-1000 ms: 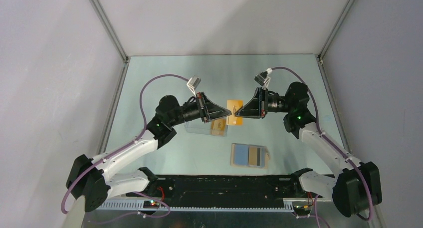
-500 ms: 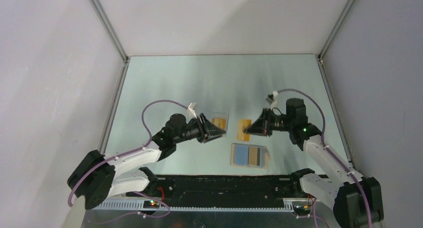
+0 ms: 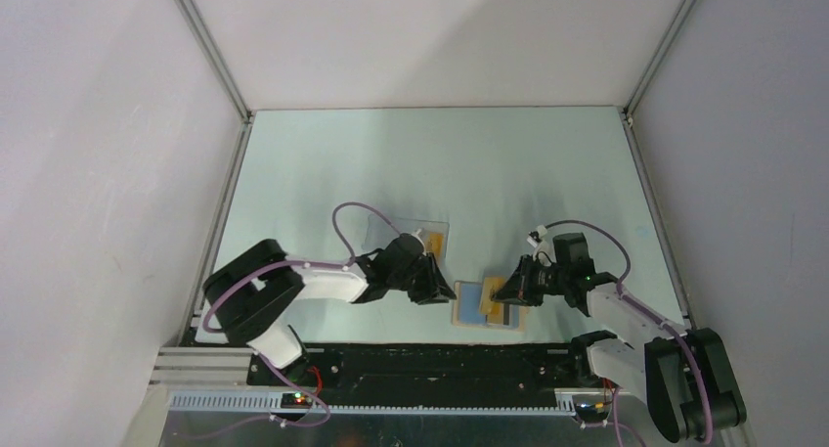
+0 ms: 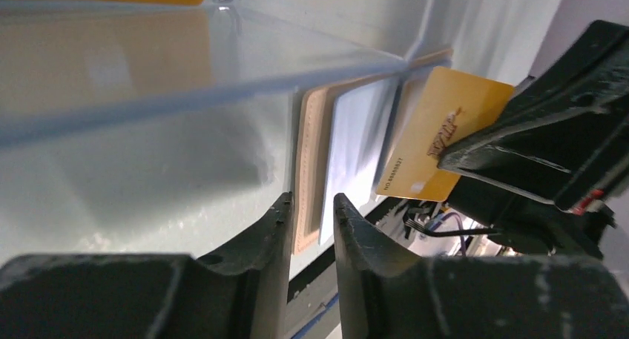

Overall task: Put the credit cards into the card holder
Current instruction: Insert the credit card into the card holder.

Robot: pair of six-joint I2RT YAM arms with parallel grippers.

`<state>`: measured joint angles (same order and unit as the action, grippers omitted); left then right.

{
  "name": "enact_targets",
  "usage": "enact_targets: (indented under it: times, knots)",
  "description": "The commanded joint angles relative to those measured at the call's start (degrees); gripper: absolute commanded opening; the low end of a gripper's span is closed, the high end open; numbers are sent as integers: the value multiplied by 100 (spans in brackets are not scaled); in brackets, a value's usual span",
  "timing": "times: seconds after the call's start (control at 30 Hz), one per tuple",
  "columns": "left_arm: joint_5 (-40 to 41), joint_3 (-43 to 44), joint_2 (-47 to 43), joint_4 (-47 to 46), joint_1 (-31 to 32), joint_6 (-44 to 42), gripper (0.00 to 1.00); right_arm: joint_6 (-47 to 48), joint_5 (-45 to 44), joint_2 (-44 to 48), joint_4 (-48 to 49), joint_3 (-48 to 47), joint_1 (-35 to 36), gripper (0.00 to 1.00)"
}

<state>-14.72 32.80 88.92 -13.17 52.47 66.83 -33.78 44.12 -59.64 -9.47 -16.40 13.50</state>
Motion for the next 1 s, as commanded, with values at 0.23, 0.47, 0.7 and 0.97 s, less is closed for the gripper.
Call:
enact_targets:
  times: [0.23,0.47,0.7,0.97]
  knots:
    - [470,578,577,681,161,-279,19,397,-977,228,69,-38,140,0]
    - [438,742,839,912,159,-276,11,417,-1127,437,-199,-47,134,0]
    - [384,893,990,1036,177,-351,10,430,-1212,387,-229,-47,134,0]
    - [359,956,1030,1086,202,-383,10,59,-753,32,396,134,136,0]
